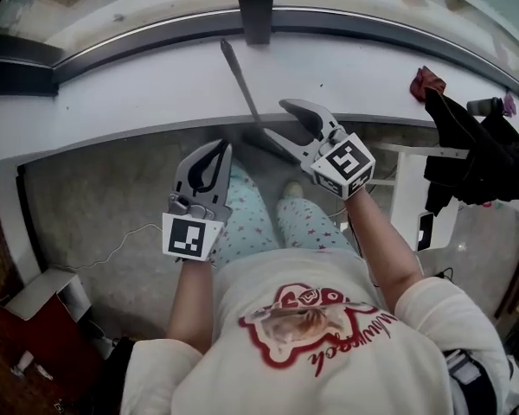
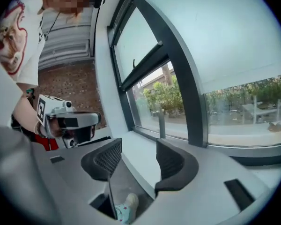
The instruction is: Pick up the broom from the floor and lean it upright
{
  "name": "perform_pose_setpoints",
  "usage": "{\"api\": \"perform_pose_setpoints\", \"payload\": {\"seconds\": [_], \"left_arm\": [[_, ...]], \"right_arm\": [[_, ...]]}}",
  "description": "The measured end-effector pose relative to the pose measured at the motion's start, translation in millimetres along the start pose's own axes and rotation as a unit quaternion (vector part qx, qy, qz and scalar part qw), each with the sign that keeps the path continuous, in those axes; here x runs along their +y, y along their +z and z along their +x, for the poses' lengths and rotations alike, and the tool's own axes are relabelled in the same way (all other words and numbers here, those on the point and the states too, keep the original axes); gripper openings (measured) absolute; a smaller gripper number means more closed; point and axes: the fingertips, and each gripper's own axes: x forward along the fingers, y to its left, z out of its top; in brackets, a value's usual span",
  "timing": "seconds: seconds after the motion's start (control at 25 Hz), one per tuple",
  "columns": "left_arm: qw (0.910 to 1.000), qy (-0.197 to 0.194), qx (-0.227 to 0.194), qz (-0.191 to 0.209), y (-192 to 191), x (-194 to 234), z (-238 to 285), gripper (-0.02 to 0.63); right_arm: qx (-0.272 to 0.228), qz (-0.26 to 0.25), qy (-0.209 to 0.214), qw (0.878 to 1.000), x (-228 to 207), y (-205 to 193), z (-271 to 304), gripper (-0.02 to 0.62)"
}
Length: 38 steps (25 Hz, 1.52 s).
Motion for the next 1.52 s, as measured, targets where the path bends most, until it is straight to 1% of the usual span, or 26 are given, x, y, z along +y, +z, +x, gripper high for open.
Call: {"api": "perform_pose_setpoints", "payload": {"seconds": [0.08, 0.12, 0.16, 0.2, 0.28, 0.36, 0.44, 0.48, 0.6, 0.68, 0.8, 0.88, 0.92, 1.0, 1.12, 1.2, 1.28, 1.36, 1.44, 1.52], "left_arm": [[0.9999, 0.007, -0.009, -0.004, 17, -17, -13, 0.021], [0.9999, 0.007, -0.013, -0.005, 26, -25, -18, 0.021], [0.9998, 0.006, -0.017, -0.008, 35, -32, -23, 0.021], [0.9997, 0.005, -0.02, -0.01, 43, -37, -28, 0.021], [0.9996, 0.003, -0.026, -0.012, 57, -43, -37, 0.021], [0.9995, -0.006, -0.032, -0.004, 67, -46, -45, 0.021], [0.9989, -0.025, -0.037, 0.016, 74, -49, -52, 0.021], [0.9983, -0.036, -0.04, 0.025, 78, -52, -58, 0.021], [0.9958, -0.063, -0.044, 0.051, 85, -66, -92, 0.021], [0.9942, -0.075, -0.053, 0.057, 89, -74, -124, 0.021], [0.9919, -0.092, -0.077, 0.043, 99, -88, -182, 0.021], [0.9909, -0.104, -0.081, 0.029, 98, -95, -221, 0.021], [0.9906, -0.109, -0.079, 0.024, 96, -98, -238, 0.021], [0.99, -0.117, -0.078, 0.019, 94, -105, -267, 0.021], [0.9883, -0.126, -0.076, 0.042, 90, -119, -299, 0.021], [0.9876, -0.13, -0.077, 0.042, 91, -134, -311, 0.021], [0.9866, -0.134, -0.088, 0.029, 100, -154, -317, 0.021], [0.986, -0.134, -0.096, 0.025, 106, -173, -323, 0.021], [0.9868, -0.126, -0.098, 0.026, 108, -188, -327, 0.021], [0.9881, -0.115, -0.099, 0.027, 109, -208, -328, 0.021]], "right_arm": [[-0.007, -0.006, 0.009, 1.0, 24, 20, -21, 0.237], [-0.011, -0.015, 0.004, 1.0, 35, 30, -31, 0.204], [-0.015, -0.027, -0.002, 1.0, 44, 41, -40, 0.106], [-0.019, -0.038, -0.007, 0.999, 52, 51, -48, 0.035], [-0.022, -0.058, -0.01, 0.998, 68, 66, -59, 0.035], [-0.026, -0.086, -0.02, 0.996, 81, 81, -67, 0.035], [-0.04, -0.113, -0.046, 0.992, 90, 97, -75, 0.035], [-0.05, -0.118, -0.062, 0.99, 95, 104, -80, 0.034], [-0.094, -0.107, -0.102, 0.984, 122, 125, -100, 0.031], [-0.118, -0.105, -0.127, 0.979, 149, 133, -116, 0.029], [-0.15, -0.099, -0.182, 0.967, 199, 138, -139, 0.028], [-0.171, -0.078, -0.214, 0.959, 237, 138, -152, 0.028], [-0.172, -0.069, -0.222, 0.957, 256, 134, -158, 0.028], [-0.151, -0.075, -0.222, 0.96, 292, 125, -168, 0.028], [-0.117, -0.115, -0.228, 0.96, 327, 126, -182, 0.028], [-0.12, -0.116, -0.23, 0.959, 339, 128, -192, 0.028], [-0.14, -0.109, -0.22, 0.959, 350, 129, -200, 0.028], [-0.14, -0.107, -0.209, 0.962, 361, 125, -208, 0.028], [-0.127, -0.113, -0.196, 0.966, 373, 117, -219, 0.028], [-0.141, -0.126, -0.177, 0.966, 385, 116, -237, 0.028]]}}
